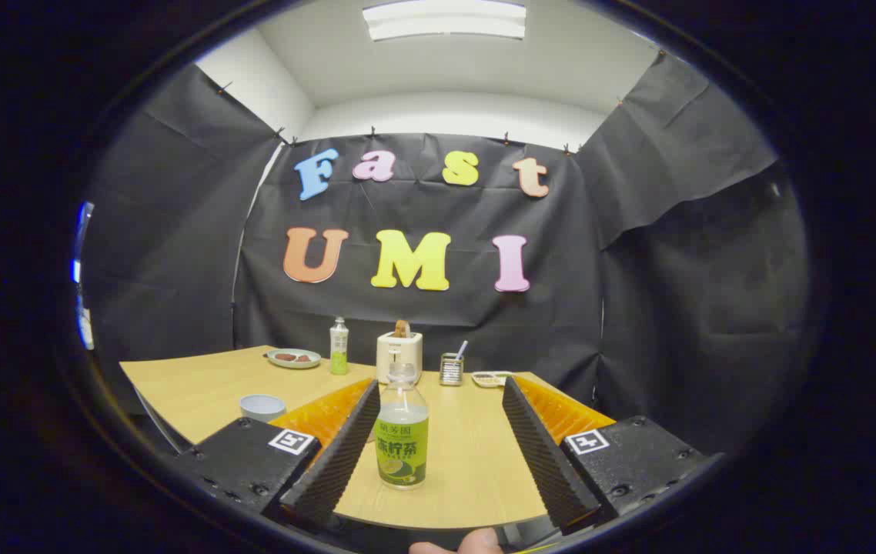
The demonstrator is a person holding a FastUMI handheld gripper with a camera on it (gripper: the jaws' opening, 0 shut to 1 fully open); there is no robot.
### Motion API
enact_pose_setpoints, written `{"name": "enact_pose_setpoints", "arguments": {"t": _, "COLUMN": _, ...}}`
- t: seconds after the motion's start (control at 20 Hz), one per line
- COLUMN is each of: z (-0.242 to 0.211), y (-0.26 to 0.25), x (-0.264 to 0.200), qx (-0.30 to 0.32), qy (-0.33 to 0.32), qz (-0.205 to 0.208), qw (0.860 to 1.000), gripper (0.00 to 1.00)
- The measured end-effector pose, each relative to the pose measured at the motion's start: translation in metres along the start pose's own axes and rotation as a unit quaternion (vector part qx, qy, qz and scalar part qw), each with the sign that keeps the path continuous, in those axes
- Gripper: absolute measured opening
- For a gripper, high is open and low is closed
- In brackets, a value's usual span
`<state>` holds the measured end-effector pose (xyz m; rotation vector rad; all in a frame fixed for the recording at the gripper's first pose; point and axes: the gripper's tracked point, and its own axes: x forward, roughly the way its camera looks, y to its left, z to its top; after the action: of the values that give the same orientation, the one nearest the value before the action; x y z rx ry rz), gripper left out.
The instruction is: Take the bottle from table, then pour the juice into the cup, finally place the bottle on the coaster
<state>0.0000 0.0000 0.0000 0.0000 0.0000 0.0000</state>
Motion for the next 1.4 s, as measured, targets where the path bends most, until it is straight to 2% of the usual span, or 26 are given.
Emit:
{"name": "enact_pose_setpoints", "arguments": {"t": 0.45, "z": -0.006, "y": -0.001, "x": 0.003, "qx": -0.018, "qy": 0.009, "qz": -0.022, "qw": 1.0, "gripper": 1.0}}
{"name": "enact_pose_setpoints", "arguments": {"t": 1.25, "z": -0.015, "y": 0.022, "x": 0.009, "qx": -0.006, "qy": 0.025, "qz": 0.006, "qw": 1.0, "gripper": 1.0}}
{"name": "enact_pose_setpoints", "arguments": {"t": 1.4, "z": -0.014, "y": 0.021, "x": 0.014, "qx": -0.026, "qy": 0.022, "qz": 0.004, "qw": 0.999, "gripper": 1.0}}
